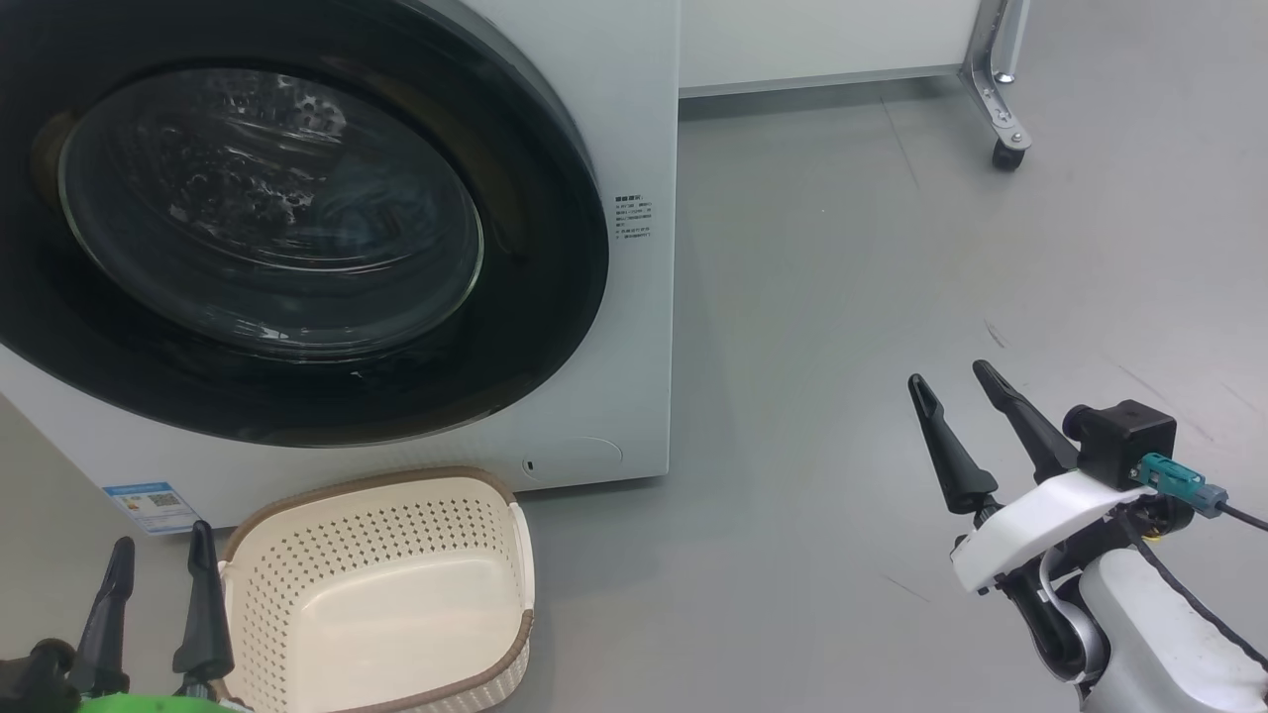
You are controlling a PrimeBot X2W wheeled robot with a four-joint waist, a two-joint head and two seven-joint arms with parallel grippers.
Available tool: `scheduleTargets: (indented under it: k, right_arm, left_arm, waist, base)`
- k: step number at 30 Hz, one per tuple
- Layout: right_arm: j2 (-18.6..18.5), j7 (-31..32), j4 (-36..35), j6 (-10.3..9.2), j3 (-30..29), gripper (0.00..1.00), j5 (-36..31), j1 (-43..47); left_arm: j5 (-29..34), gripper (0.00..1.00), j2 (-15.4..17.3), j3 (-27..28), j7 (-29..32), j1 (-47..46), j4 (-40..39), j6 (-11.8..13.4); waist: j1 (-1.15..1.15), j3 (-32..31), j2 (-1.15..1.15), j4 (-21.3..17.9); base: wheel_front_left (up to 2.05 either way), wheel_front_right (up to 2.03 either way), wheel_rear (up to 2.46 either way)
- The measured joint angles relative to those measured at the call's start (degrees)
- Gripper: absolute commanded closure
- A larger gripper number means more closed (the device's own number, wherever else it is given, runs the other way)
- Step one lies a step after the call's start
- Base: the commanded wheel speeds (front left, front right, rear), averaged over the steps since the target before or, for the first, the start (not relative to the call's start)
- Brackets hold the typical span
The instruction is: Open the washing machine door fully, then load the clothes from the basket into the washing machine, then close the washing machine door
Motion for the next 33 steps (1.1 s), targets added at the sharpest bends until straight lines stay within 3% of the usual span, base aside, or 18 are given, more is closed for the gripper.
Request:
scheduleTargets:
  k: [25,26,33]
  right_arm:
    - [0.88,0.00,0.00,0.00,-1.09,0.00,-0.53,0.02]
    - [0.90,0.00,0.00,0.00,-1.09,1.00,-0.53,0.02]
    - [3.01,0.13,2.49,0.00,-0.10,1.00,-0.27,3.80]
  left_arm:
    - [-0.33,0.00,0.32,-0.01,0.00,0.01,-0.03,0.00]
    - [-0.40,1.00,0.36,-0.13,0.00,0.01,-0.04,0.00]
    - [-0.52,1.00,-2.34,-1.01,0.33,0.52,3.16,0.01]
  waist:
    - [0.00,0.69,0.00,0.15]
    - [0.00,0.71,0.00,0.14]
    - [0.00,0.72,0.00,0.13]
  base:
    - [0.00,0.00,0.00]
    - [0.00,0.00,0.00]
    - [0.00,0.00,0.00]
